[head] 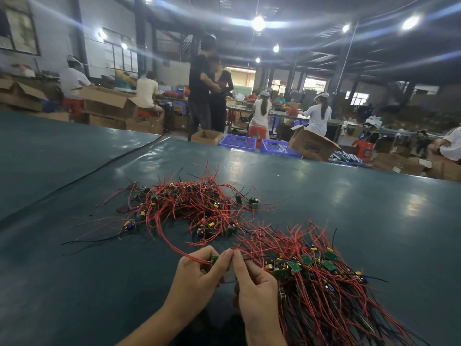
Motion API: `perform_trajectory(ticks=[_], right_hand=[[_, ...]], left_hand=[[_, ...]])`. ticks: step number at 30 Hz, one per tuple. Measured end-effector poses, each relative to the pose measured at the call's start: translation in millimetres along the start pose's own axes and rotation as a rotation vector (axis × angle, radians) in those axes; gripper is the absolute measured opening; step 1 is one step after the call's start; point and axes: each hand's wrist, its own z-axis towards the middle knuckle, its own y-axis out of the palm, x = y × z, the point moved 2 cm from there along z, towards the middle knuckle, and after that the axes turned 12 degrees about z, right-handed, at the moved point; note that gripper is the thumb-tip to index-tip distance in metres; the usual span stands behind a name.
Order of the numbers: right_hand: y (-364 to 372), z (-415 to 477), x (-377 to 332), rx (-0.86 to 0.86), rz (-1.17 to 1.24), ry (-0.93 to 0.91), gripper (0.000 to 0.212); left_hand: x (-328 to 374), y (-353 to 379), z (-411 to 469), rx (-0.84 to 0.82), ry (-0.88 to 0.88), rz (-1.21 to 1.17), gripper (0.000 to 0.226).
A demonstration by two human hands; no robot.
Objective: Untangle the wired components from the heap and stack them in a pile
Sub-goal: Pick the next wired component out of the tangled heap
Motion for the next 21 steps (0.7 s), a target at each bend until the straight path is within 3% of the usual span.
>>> perform_trajectory(ticks=[4, 7, 13, 15, 21], right_hand=[[-2.5, 3.0, 3.3, 0.113, 0.059, 0.114, 0.025], [-7.6, 7.7, 0.2, 0.214, 0.142, 0.166, 0.019], [-27.8, 19.9, -20.5, 0.347, 0.404, 0.108, 0.018], [-27.0, 18.8, -20.6, 0.336, 0.407, 0.093, 0.019], [-3.7, 4.5, 2.6, 0.088, 0.070, 0.100, 0.021]], left_hand=[[5.1, -1.5, 0.2, -0.019, 0.085, 0.076, 0.034], [7.2, -0.6, 2.7, -0.027, 0.048, 0.024, 0.039], [9.6, -6.0, 7.2, 0.009, -0.040, -0.101, 0.048], [8.7, -3.6, 5.8, 0.014, -0.081, -0.147, 0.049], [6.6, 2.7, 2.1, -0.086, -0.057, -0.076, 0.046]])
